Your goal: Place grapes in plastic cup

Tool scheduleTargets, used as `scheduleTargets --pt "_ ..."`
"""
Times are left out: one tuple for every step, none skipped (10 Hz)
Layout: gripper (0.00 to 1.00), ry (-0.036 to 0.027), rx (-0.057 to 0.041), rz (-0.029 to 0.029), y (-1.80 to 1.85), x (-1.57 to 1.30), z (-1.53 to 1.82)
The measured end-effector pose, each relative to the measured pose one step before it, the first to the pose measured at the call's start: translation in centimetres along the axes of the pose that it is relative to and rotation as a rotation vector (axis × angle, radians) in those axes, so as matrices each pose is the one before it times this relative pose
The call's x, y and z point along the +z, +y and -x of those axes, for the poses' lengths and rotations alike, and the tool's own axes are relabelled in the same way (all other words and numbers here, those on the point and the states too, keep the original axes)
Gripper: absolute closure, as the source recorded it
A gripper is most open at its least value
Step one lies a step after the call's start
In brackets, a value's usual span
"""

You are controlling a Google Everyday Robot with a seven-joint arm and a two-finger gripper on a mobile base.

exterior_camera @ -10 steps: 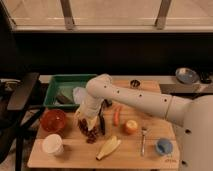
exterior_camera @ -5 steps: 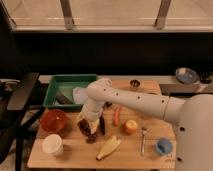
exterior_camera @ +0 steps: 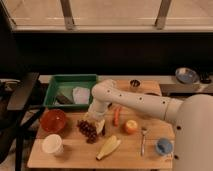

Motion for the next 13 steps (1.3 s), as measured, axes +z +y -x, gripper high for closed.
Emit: scheduleTargets --pt "0.40 0.00186 0.00447 0.00683 0.112 0.440 -0.131" --pt "0.49 0.00406 0.00005 0.00372 -0.059 0.229 0.146" --pt "0.61 0.00420 0.00044 0.00382 0.196 0.167 0.144" --pt "0.69 -0.00148 0.00073 -0.00783 0.081 -0.134 0.133" --pt "0.78 -0.00260 -0.00022 -0.01006 0.059 -0.180 0.209" --pt "0.91 -0.00345 -0.00624 -0.00951 -0.001 -0.251 0.505" --pt "0.96 -0.00224 -0.00079 -0.01081 0.011 -0.250 0.197" --pt "1.00 -0.00212 0.00044 -0.02284 0.063 -0.777 0.331" --pt "1.00 -0.00072 -0.00296 -0.02344 -0.029 -0.926 0.400" --pt "1.00 0.00184 -0.00829 -0.02973 -0.179 -1.241 0.531" --pt "1.00 0.00405 -0.00570 -0.02471 -0.083 -0.899 0.331" --pt "1.00 0.00789 -0.00236 -0.01959 -0.092 -0.798 0.131" --pt "1.00 0.01668 -0.00391 -0.02310 -0.267 -1.178 0.173"
